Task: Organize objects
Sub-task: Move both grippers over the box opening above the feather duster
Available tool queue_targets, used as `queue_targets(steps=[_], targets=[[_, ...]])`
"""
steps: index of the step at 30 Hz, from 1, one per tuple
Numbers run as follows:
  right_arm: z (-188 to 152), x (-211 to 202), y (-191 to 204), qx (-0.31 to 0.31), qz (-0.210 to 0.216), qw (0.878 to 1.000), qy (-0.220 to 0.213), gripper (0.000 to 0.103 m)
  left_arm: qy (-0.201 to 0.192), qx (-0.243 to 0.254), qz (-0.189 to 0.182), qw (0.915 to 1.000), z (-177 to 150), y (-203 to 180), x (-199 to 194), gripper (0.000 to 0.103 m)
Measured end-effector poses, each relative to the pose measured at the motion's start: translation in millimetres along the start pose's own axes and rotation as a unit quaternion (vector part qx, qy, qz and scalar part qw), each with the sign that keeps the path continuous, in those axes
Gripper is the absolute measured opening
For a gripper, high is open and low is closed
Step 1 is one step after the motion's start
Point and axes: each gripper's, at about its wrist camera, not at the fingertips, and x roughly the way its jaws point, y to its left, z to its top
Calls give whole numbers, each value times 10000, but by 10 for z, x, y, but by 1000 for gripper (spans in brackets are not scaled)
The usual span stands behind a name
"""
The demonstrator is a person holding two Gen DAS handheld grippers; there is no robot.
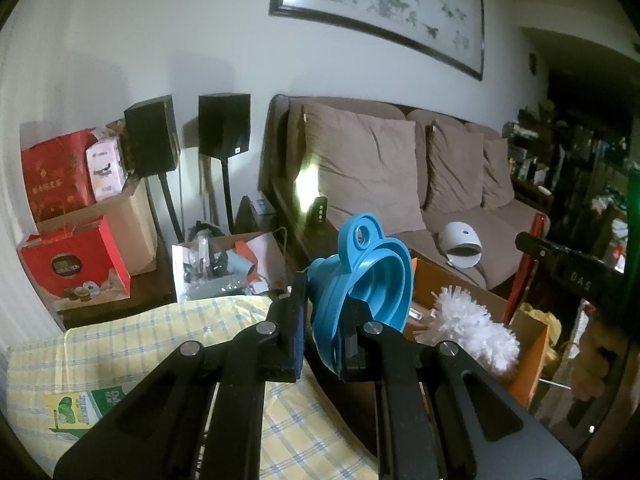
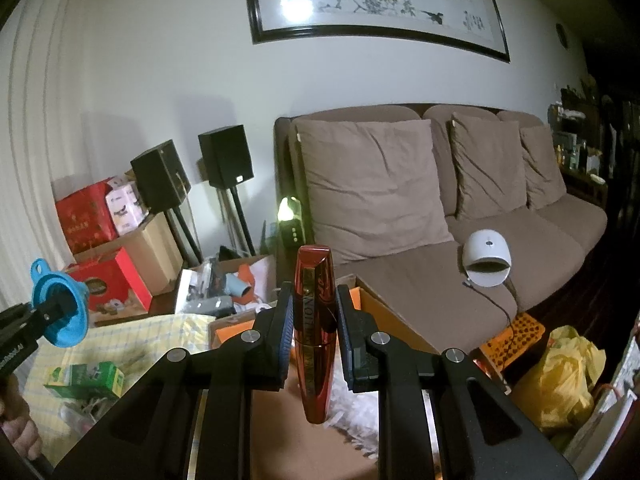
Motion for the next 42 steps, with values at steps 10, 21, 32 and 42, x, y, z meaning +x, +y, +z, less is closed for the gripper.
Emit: queue_targets(steps=[10, 21, 32, 42], targets=[[-17, 65, -71, 98, -6, 9999, 88, 19, 84, 151, -99, 9998, -10, -139, 168, 11], [-39, 125, -130, 156, -62, 9998, 136, 19, 223, 189, -374, 9989, 22, -287, 373, 11], [-76, 190, -167, 164, -176, 9995, 199, 19, -9, 675, -617, 9958, 230, -644, 483, 11], [-120, 295, -207, 158, -333, 9989, 306, 19, -287, 604, -726, 9951, 346, -743, 580, 11]])
